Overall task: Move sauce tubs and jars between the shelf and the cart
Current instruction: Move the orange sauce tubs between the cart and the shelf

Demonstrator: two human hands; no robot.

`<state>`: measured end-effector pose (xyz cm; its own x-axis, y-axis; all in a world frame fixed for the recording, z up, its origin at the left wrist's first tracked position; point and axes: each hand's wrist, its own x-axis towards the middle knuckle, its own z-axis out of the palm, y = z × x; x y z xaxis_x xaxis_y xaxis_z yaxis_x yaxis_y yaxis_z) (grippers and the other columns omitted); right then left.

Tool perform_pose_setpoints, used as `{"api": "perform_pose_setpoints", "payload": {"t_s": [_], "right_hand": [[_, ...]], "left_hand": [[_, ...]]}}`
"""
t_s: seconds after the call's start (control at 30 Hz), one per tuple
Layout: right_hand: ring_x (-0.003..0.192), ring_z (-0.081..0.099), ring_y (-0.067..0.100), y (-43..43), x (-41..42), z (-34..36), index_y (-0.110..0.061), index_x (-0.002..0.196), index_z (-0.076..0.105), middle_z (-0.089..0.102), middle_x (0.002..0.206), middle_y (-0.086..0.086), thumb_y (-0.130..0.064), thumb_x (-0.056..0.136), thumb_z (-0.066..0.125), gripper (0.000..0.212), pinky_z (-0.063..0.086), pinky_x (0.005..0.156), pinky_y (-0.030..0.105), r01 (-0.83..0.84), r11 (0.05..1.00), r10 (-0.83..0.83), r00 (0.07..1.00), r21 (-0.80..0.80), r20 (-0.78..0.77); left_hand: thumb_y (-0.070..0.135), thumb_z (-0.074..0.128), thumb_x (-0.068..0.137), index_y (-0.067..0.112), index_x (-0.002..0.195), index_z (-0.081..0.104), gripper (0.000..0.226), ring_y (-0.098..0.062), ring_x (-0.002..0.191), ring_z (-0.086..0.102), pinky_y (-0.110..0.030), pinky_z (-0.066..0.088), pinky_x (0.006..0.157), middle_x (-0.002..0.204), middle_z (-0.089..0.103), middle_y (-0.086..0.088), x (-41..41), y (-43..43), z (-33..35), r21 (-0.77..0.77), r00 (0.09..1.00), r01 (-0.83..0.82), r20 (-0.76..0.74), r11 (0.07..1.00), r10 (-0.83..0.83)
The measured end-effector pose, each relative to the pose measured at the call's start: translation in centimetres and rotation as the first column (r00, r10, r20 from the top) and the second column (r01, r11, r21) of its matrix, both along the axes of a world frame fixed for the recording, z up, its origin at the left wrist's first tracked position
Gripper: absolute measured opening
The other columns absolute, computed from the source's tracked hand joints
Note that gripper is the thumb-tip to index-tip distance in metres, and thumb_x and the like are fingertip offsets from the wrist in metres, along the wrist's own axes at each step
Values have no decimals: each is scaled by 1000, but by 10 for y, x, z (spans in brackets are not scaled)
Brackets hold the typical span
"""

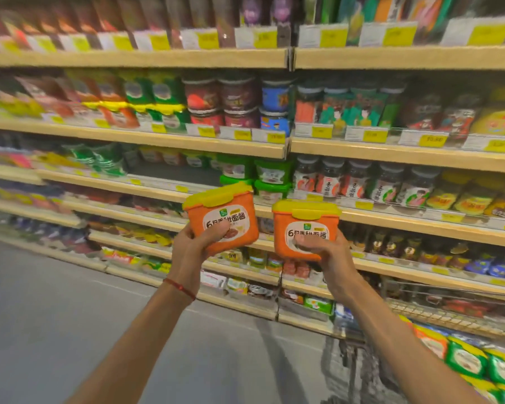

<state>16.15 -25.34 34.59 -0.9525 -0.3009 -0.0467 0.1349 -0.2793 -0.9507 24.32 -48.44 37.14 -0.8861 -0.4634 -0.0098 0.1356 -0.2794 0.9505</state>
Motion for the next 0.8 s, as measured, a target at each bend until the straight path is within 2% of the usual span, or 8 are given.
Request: {"api": "perform_pose_setpoints", "payload": {"t_s": [0.07, 0.17, 0.23, 0.27, 0.37, 0.53, 0.7, 0.8], "right_hand": [[85, 75, 31, -37, 1, 2, -13, 104, 73, 80, 91, 8, -23, 47, 91, 60, 63, 71, 43, -5, 1000, 5, 1000, -9, 4], [88, 77, 29, -89, 1, 4, -14, 109, 72, 81, 95, 7, -29, 44, 92, 69, 64, 73, 42, -32, 999, 32, 999, 2, 9], [88, 78, 27, -118, -4, 2, -15, 110, 72, 81, 97, 7, -27, 45, 91, 68, 62, 66, 34, -56, 998, 56, 998, 3, 11], [90, 78, 27, -132, -8, 0, -13, 112, 72, 81, 99, 8, -28, 44, 91, 72, 62, 68, 33, -66, 998, 66, 998, 8, 12], [99, 77, 33, -173, -25, -6, -8, 124, 68, 80, 105, 10, -32, 42, 92, 88, 62, 83, 44, -84, 996, 84, 996, 39, 15], [94, 78, 29, -243, -66, -24, -3, 126, 66, 80, 105, 11, -29, 43, 91, 91, 62, 77, 39, -135, 990, 134, 991, 46, 28], [92, 78, 29, -323, -116, -47, -4, 122, 68, 80, 104, 12, -29, 41, 92, 88, 62, 70, 34, -169, 984, 163, 981, 53, 101], [86, 78, 26, -367, -144, -55, -3, 120, 70, 81, 99, 11, -27, 39, 91, 87, 61, 67, 33, -192, 979, 181, 972, 67, 148]], "left_hand": [[31, 88, 47, 6, 111, 71, 71, -28, 92, 76, -33, 62, 71, 102, 78, -13, 5, -34, 3, -3, 1000, -4, -20, 1000, 4], [31, 93, 42, 5, 114, 70, 79, -31, 95, 75, -35, 62, 73, 105, 77, -15, 8, -80, 3, 1, 999, -14, -36, 1000, 14], [28, 88, 47, 9, 109, 73, 67, -32, 96, 74, -37, 62, 73, 104, 77, -13, 8, -108, 0, 22, 999, -17, -44, 1000, 18], [28, 85, 50, 14, 104, 76, 57, -31, 94, 74, -37, 63, 73, 103, 77, -12, 7, -121, -1, 29, 998, -16, -55, 999, 18], [25, 81, 52, 18, 96, 80, 44, -27, 88, 75, -33, 62, 68, 99, 77, -11, 0, -157, -5, 48, 997, -32, -61, 998, 35], [10, 71, 68, 19, 95, 80, 30, -28, 88, 74, -33, 61, 68, 100, 76, -13, -29, -231, -18, 49, 996, -69, -45, 996, 72], [9, 72, 63, 14, 100, 76, 38, -23, 80, 75, -29, 60, 67, 93, 77, -9, -73, -309, -34, 21, 997, -77, 16, 997, 76], [14, 80, 53, 7, 112, 71, 61, -23, 80, 76, -28, 60, 65, 94, 78, -10, -102, -355, -38, -20, 997, -42, 71, 999, 43]]}}
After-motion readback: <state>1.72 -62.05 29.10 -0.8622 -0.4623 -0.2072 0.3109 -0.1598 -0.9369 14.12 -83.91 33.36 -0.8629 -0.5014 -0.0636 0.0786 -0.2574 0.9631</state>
